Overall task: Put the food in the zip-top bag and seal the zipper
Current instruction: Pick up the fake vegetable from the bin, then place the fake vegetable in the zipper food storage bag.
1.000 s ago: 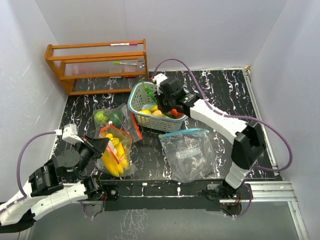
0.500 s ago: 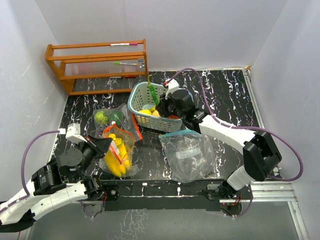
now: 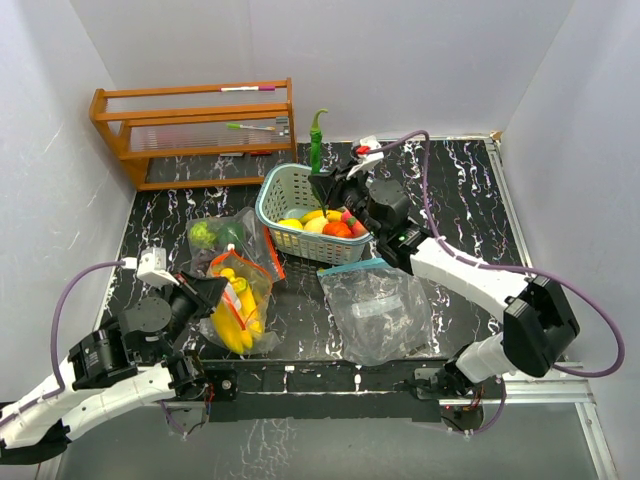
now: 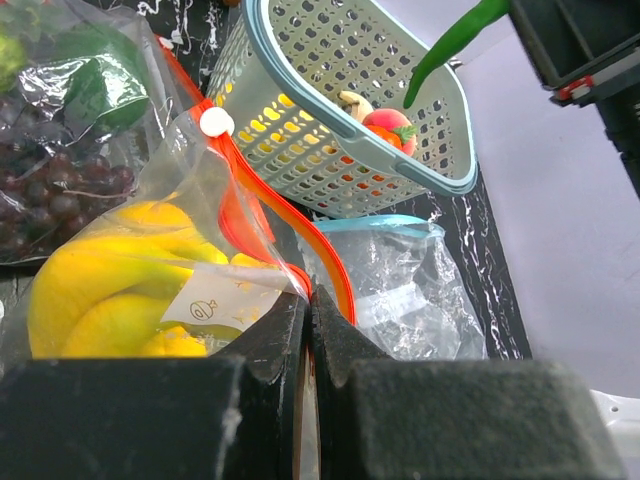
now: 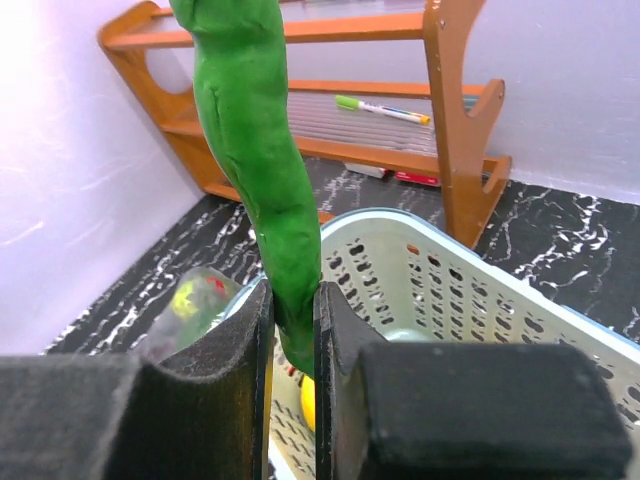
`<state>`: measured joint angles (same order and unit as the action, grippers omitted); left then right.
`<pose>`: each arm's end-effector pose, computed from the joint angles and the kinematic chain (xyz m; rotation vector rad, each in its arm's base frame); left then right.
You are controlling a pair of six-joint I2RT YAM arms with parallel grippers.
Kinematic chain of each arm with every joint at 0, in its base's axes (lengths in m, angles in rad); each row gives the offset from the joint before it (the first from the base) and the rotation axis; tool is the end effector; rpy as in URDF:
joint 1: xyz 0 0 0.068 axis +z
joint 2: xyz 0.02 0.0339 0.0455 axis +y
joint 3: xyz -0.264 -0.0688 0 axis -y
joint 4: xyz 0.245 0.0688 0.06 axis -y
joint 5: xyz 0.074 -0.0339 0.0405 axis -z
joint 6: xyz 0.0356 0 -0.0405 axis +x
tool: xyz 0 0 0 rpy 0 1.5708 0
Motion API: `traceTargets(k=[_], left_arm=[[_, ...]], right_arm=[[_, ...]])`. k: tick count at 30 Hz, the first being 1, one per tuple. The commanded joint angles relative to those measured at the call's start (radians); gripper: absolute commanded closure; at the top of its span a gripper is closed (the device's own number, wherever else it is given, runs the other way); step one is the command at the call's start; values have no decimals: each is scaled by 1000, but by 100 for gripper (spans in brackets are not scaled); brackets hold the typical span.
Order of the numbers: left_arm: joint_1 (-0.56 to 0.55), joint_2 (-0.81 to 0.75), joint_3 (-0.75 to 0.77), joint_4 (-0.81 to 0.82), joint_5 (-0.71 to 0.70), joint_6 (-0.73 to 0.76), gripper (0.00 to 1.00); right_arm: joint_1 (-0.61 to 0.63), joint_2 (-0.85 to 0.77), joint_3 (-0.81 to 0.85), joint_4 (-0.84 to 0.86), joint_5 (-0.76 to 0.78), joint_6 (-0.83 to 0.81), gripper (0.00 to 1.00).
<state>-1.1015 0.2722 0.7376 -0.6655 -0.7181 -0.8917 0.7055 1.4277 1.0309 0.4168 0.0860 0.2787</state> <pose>0.0465 -0.0398 0.3280 -0.3439 1.7612 -0.8279 0.2615 0.2187 0.3376 -0.2691 1.5719 0.7076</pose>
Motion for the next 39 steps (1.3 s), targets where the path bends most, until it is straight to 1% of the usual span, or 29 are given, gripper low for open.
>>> traceTargets(k=[1,4,8,12,16,20,24,31,35,39], left_arm=[[-1,-19,-17,36,-11,-12,100],[-1,-40,-39,36,-13,-22,100],[-1,-53,-50,21,-15,-37,100],[-1,-48,-50,18,-17,-37,100],[-1,-46,-53,15,-11,-37,100],[-1,-55,-66,17,-3,-41,100],[-1,-62,-75,22,0,-41,100],[-2,-71,-87,18,6,-47,100],[-1,-71,-84,16,3,-45,100],[-1,-75,-84,14,2,-44,100]], right_arm=[[8,-80,-7,130,-53,100,92],[57,-138,-43,158,-59,147,92],[166,-179,-70,174,-19,185,92],[304,-146,-104,234,17,220,92],[389,-96,-122,283,58,242,92],[438,-73,-140,317,76,280,92],[488,-59,-154,314,117,285,92],[518,-24,-166,348,127,307,92],[532,-6,-131,305,125,297,92],[553,26,-119,240,85,332,92]])
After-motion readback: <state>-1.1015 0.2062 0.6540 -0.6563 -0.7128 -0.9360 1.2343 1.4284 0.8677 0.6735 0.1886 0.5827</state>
